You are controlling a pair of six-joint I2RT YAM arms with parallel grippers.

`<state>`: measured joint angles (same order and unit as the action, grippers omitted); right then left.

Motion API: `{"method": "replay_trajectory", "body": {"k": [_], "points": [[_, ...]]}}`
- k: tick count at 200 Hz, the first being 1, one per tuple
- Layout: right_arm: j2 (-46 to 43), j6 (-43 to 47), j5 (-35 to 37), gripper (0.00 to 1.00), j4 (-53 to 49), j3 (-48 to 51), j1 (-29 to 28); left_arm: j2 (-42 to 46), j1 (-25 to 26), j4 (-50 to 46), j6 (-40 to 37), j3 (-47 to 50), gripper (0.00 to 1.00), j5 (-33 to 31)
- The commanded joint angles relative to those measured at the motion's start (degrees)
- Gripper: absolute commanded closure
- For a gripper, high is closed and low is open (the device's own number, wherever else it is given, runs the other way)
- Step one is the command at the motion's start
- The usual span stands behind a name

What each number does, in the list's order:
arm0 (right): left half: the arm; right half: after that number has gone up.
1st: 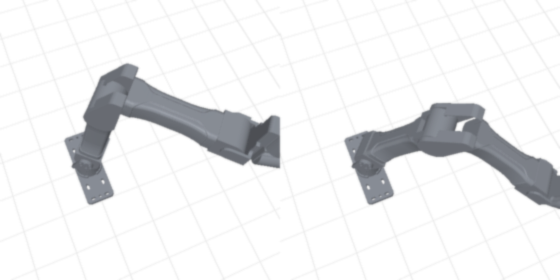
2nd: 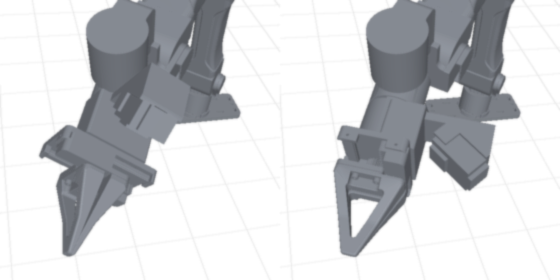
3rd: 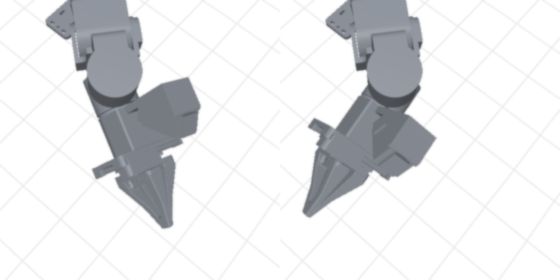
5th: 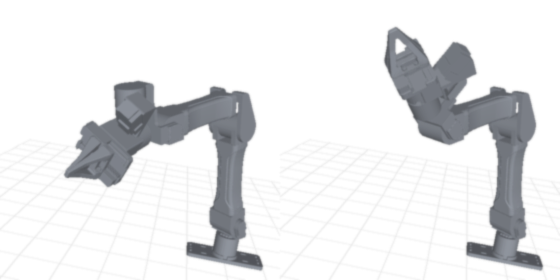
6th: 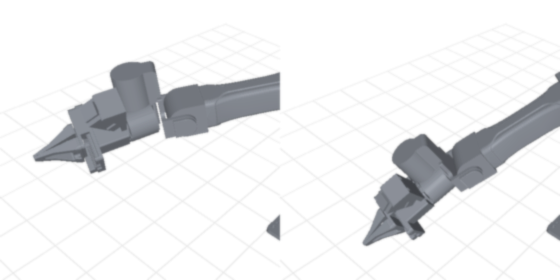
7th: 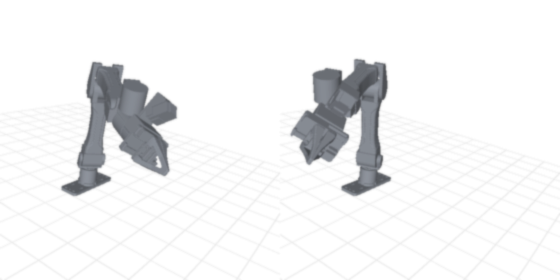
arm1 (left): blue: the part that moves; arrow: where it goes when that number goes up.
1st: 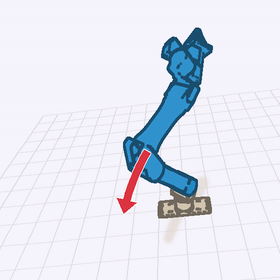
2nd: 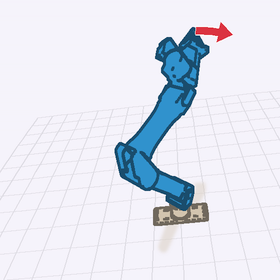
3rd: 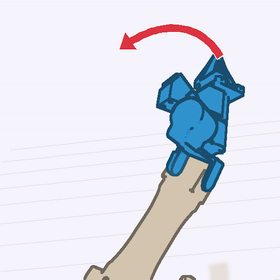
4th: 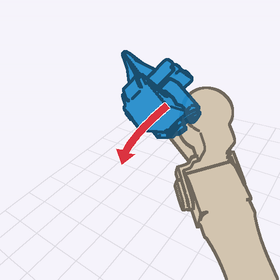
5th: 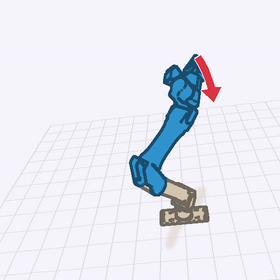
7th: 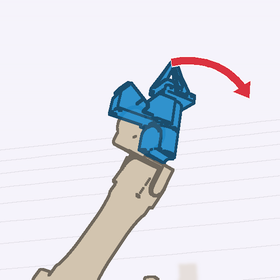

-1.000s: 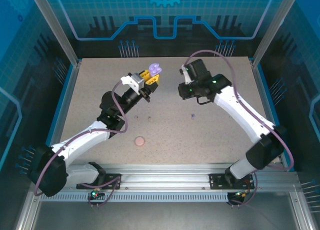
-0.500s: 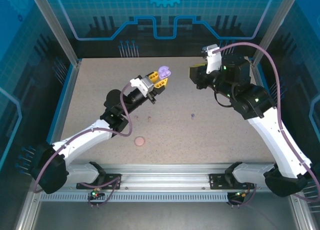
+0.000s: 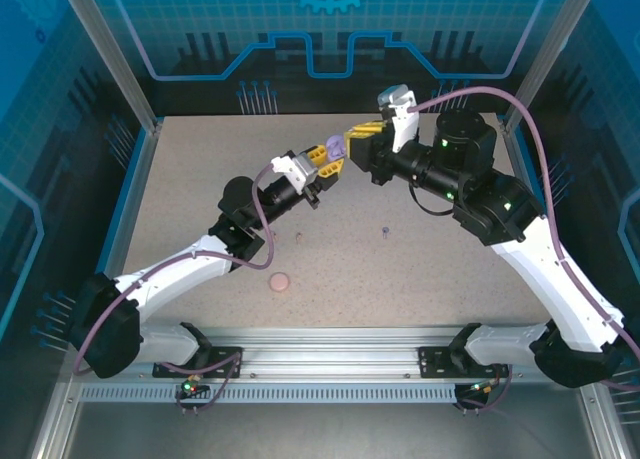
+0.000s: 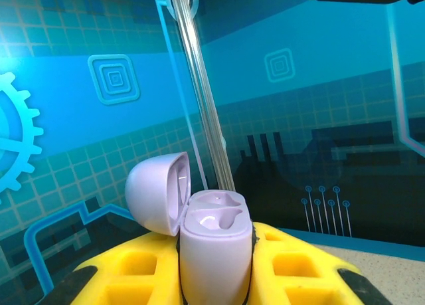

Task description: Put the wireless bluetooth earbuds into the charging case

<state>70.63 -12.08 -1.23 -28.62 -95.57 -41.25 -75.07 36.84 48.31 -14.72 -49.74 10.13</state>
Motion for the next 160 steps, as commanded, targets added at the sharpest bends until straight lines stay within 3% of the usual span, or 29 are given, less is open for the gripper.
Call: {"method": "replay_trajectory", "body": {"k": [1,160], "points": [[0.73,1.19,-1.4,0.79,2.7,0.8,-0.85,-0.1,0.68,2.06,1.28,-2.03,1.0,0.22],[3.03,0.26,-0.39,0.82,1.11,5.0,1.3,0.87,0.86,1.94,0.71,-1.53,1.0,0.15]]}}
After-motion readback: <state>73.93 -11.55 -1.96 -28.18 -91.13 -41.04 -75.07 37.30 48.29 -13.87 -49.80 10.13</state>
